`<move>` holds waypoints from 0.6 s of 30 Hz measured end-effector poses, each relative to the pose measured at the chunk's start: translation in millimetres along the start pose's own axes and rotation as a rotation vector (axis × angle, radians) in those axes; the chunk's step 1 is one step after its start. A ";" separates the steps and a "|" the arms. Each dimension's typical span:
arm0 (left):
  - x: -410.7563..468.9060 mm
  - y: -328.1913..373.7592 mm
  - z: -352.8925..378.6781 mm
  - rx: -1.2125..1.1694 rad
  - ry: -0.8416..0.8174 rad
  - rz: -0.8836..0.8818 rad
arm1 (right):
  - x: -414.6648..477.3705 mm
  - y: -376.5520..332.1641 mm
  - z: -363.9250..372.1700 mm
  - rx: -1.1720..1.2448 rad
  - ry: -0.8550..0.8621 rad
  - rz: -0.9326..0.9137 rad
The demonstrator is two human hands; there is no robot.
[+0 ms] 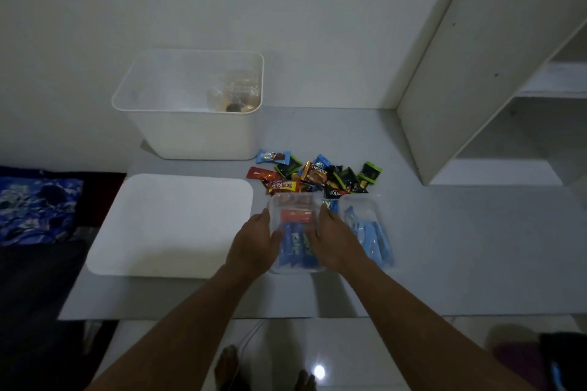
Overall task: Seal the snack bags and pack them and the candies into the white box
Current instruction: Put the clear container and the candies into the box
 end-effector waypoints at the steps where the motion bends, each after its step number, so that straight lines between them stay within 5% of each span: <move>1: 1.2 -2.3 4.0 -0.020 -0.012 -0.023 | -0.5 1.5 2.8 0.015 -0.011 0.038; 11: 3.4 21.0 -22.0 -0.173 0.145 -0.135 | -14.2 -12.9 -25.1 0.297 0.150 0.063; 18: 11.7 76.6 -19.8 -0.268 0.098 -0.080 | -31.8 2.5 -83.9 0.367 0.289 0.063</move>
Point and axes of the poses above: each hand's wrist, its own x-axis towards the middle knuckle, its own z-axis out of the palm, y = z × x, the point moved 2 cm from there along x, towards the middle knuckle, and after that the axes turned 3 degrees about -z, right-handed, at the moved point
